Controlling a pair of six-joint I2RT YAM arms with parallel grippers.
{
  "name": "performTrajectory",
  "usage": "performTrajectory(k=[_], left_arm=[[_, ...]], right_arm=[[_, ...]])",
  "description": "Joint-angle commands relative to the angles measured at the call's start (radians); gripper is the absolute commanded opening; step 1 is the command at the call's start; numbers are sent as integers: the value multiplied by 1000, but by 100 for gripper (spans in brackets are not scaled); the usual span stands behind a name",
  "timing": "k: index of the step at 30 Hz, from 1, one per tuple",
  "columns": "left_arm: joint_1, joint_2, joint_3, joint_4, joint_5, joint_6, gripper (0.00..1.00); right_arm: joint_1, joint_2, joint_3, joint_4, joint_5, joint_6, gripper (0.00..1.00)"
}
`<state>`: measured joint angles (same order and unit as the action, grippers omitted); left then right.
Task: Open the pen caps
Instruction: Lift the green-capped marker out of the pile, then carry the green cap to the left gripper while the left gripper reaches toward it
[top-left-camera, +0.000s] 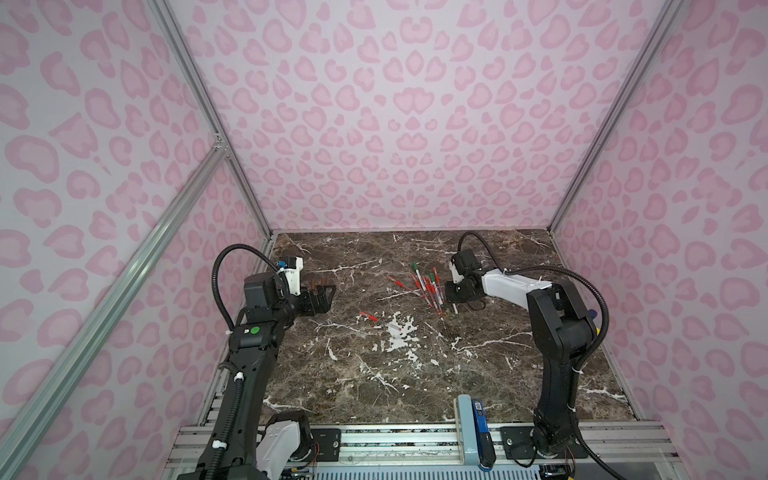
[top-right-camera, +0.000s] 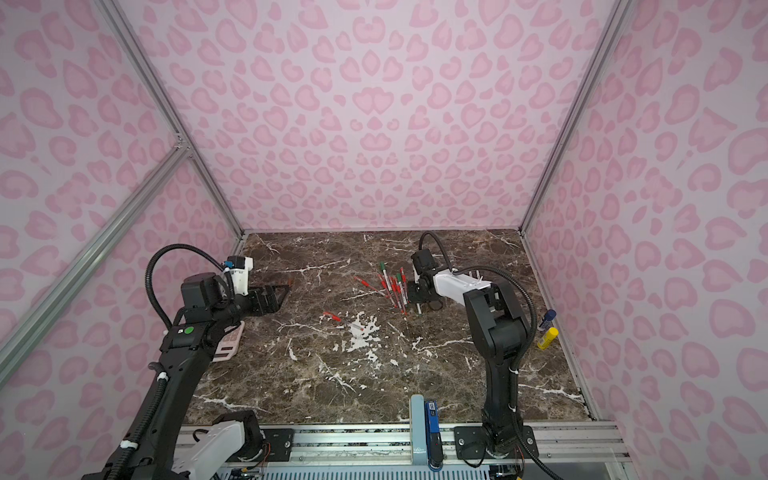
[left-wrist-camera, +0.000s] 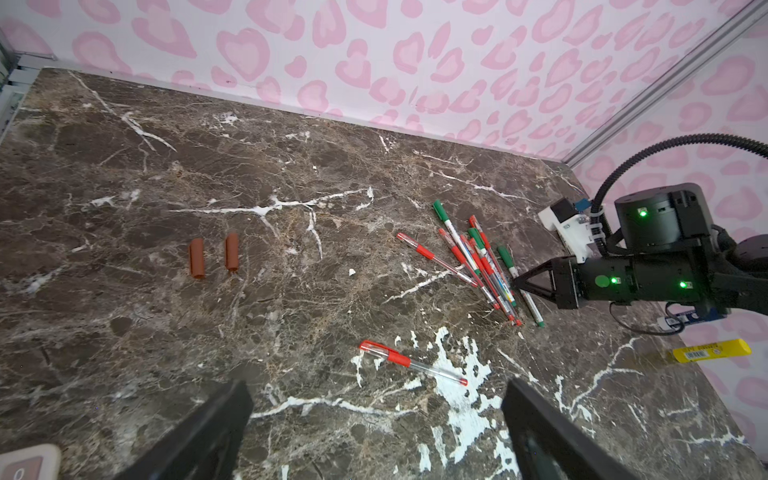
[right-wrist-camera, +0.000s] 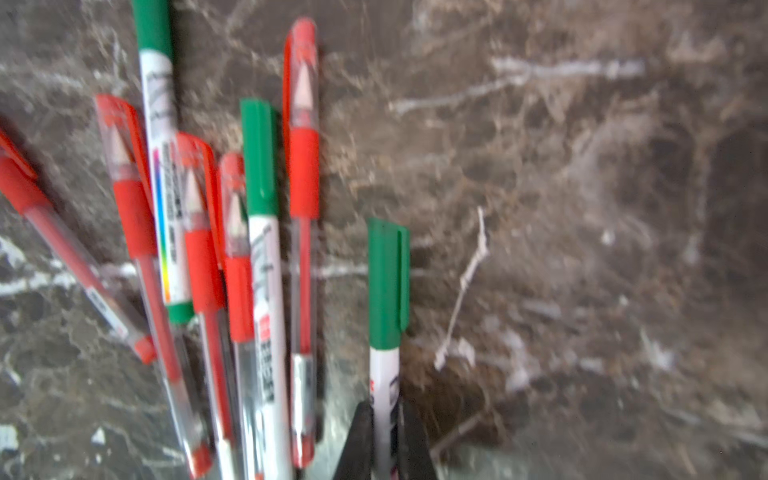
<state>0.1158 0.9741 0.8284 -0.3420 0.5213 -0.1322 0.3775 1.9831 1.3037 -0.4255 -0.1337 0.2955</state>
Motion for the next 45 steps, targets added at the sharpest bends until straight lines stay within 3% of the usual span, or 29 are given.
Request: performTrajectory(k=[1,14,24,36,45], left_arm=[[1,8,6,41,46,-10,98],[-3,45,8,51,60,-14,98],[-46,111,67,48,202,-51,98],[-187,186,87,38,322,-22,100],[-257,229,85,46,313,-34,85]], right_arm=[[0,-47,-43,-69,26,15,6],[47,-424,-344,121,-30,141,5],[251,-621,-456,345,5,202,3],[488,-539,-468,664,-32,248,2],[591,-401,-332,701,-64,286,3]])
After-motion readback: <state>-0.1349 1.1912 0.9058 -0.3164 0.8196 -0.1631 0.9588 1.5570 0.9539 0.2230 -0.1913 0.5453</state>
